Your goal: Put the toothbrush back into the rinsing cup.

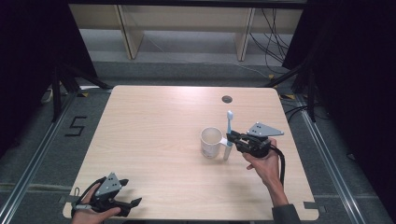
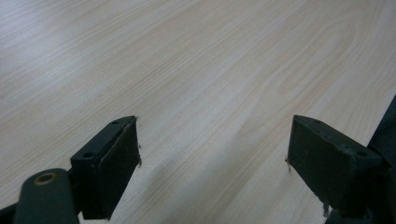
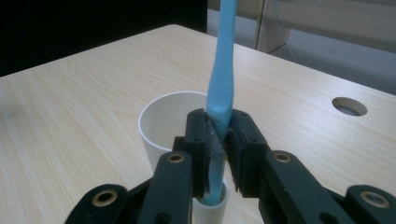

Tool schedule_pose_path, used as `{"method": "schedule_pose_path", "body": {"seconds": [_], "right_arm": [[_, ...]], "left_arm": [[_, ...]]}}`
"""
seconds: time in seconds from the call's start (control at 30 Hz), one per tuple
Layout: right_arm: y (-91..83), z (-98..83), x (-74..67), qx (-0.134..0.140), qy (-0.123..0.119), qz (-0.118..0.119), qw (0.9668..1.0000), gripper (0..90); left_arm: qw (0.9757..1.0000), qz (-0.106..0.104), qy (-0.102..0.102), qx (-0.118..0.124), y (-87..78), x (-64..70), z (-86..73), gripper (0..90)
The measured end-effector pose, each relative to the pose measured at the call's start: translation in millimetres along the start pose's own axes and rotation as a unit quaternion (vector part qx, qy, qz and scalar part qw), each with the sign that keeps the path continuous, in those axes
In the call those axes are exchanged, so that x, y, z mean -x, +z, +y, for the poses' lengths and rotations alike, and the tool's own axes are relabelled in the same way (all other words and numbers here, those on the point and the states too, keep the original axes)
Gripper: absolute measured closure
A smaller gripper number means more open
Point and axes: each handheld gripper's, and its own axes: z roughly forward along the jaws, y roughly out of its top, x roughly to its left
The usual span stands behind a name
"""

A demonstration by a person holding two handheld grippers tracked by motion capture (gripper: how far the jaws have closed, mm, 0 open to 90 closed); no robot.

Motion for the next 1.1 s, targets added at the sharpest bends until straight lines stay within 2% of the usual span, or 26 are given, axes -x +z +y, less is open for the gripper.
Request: {"method": "schedule_pose_path", "body": {"seconds": [0.03,0.07,0.27,0.33,0.37,0.5,0.53,0.57,0.6,0.63,0.67,0.73,0.77,0.8,0.83,0.93,0.97,1.03,1.1], "right_arm": [[0.3,-0.6,0.7,0.001,-0.002,0.000,1.0000,79.0],[0.4,-1.7,-0.1,0.000,0.006,0.003,1.0000,78.9],[1.3,-6.1,0.6,-0.003,0.001,-0.001,1.0000,78.6],[1.4,-8.5,-1.0,-0.008,0.017,0.001,0.9998,77.9],[1.1,-8.8,0.2,-0.010,0.009,-0.003,0.9999,77.3],[-1.0,-8.5,0.2,-0.014,0.013,-0.005,0.9998,75.2],[-0.8,-8.4,0.6,-0.008,0.006,-0.006,0.9999,73.1],[-1.7,-8.3,-2.8,-0.011,0.021,-0.004,0.9997,67.3],[-3.2,-7.7,-3.0,-0.018,0.020,-0.009,0.9996,62.5],[-3.2,-7.7,-3.0,-0.018,0.020,-0.009,0.9996,62.5],[-4.0,-7.1,-2.9,-0.015,0.026,-0.016,0.9994,53.2],[-3.7,-7.0,-0.9,-0.011,0.016,-0.019,0.9996,50.8],[-4.6,-7.1,-1.6,-0.015,0.027,-0.018,0.9994,48.5],[-5.6,-6.9,-1.3,-0.011,0.023,-0.020,0.9995,46.4],[-8.1,-6.1,-3.9,-0.014,0.036,-0.016,0.9991,42.1],[-9.6,-5.3,-4.1,-0.009,0.028,-0.017,0.9994,39.9],[-11.3,-4.8,-5.6,-0.012,0.034,-0.012,0.9993,38.7],[-13.9,-5.0,-9.9,-0.012,0.043,-0.019,0.9988,36.9],[-17.3,-5.1,-10.0,-0.013,0.035,-0.017,0.9992,36.2]], "left_arm": [[1.0000,0.001,0.000,0.001,0.1,0.1,0.0,16.0],[1.0000,0.001,0.001,0.000,0.0,0.2,0.1,16.1],[1.0000,0.001,-0.001,0.001,0.1,0.2,0.0,16.1],[1.0000,-0.002,0.001,0.003,0.6,0.2,0.0,16.1],[1.0000,-0.004,0.003,0.001,0.5,0.3,0.1,16.1],[1.0000,-0.001,0.003,-0.002,0.3,0.8,0.3,16.1],[1.0000,0.001,0.001,-0.001,0.5,0.8,0.3,16.1],[1.0000,0.000,0.002,-0.002,0.4,0.6,0.3,16.1],[1.0000,-0.002,0.002,0.001,0.7,0.4,0.2,16.0],[1.0000,-0.002,0.002,0.001,0.7,0.4,0.2,16.1],[1.0000,0.000,0.002,-0.002,0.6,0.9,0.2,16.1],[1.0000,0.000,0.001,-0.003,0.7,1.1,0.2,16.1],[1.0000,0.000,0.002,-0.004,0.6,1.1,0.2,16.0],[1.0000,0.000,0.001,-0.003,0.7,1.1,0.2,16.1],[1.0000,0.001,0.002,-0.002,0.6,0.8,0.2,16.1],[1.0000,0.001,0.002,-0.002,0.5,0.7,0.2,16.1],[1.0000,0.001,0.002,-0.002,0.5,0.7,0.2,16.0],[1.0000,0.001,0.002,-0.001,0.5,0.9,0.3,16.1],[1.0000,0.001,0.002,-0.002,0.7,0.7,0.3,16.1]]}}
